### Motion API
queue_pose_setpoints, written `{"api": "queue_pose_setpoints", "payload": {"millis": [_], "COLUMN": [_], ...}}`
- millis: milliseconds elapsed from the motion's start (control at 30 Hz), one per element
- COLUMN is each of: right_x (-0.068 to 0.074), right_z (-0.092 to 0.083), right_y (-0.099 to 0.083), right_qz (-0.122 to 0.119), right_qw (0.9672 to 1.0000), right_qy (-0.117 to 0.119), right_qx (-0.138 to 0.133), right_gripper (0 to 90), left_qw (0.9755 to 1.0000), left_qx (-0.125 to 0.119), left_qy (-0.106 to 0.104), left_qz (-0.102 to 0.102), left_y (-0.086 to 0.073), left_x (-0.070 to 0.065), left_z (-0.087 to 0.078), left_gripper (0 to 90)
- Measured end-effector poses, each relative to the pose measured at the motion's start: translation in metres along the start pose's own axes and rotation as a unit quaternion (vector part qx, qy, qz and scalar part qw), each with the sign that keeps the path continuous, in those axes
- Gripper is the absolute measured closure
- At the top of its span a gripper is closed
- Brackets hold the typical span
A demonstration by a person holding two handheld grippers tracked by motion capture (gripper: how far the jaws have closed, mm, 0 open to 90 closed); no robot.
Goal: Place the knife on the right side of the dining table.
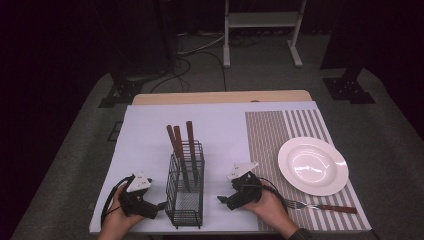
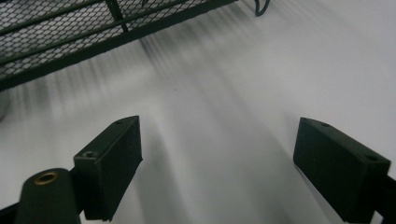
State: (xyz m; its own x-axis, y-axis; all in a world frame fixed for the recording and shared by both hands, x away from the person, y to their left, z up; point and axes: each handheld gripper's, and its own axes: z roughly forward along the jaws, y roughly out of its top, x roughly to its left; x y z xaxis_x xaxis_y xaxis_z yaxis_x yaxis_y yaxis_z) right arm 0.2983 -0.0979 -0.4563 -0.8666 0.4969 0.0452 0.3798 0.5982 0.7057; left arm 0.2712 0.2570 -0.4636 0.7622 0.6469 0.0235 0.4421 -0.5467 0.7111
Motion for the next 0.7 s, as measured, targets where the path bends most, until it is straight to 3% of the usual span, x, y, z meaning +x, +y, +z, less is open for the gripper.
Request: {"api": "queue_pose_setpoints", "payload": {"millis": [367,700], "right_x": [-0.007,-0.016], "right_z": [-0.006,-0.024], "right_y": [0.007,0.017], "right_qz": [0.020,0.036], "right_qw": [0.9998,0.9988], "right_qy": [0.006,0.007], "right_qx": [-0.004,-0.031], "right_gripper": [23.3,29.9], "left_qw": [1.0000,1.0000], "left_qx": [0.001,0.001], "left_qy": [0.000,0.000], "left_qz": [0.001,0.000], "left_y": [0.000,0.000], "left_x": [0.000,0.000], "left_z": [0.000,0.000], "left_gripper": [0.0,0.0]}}
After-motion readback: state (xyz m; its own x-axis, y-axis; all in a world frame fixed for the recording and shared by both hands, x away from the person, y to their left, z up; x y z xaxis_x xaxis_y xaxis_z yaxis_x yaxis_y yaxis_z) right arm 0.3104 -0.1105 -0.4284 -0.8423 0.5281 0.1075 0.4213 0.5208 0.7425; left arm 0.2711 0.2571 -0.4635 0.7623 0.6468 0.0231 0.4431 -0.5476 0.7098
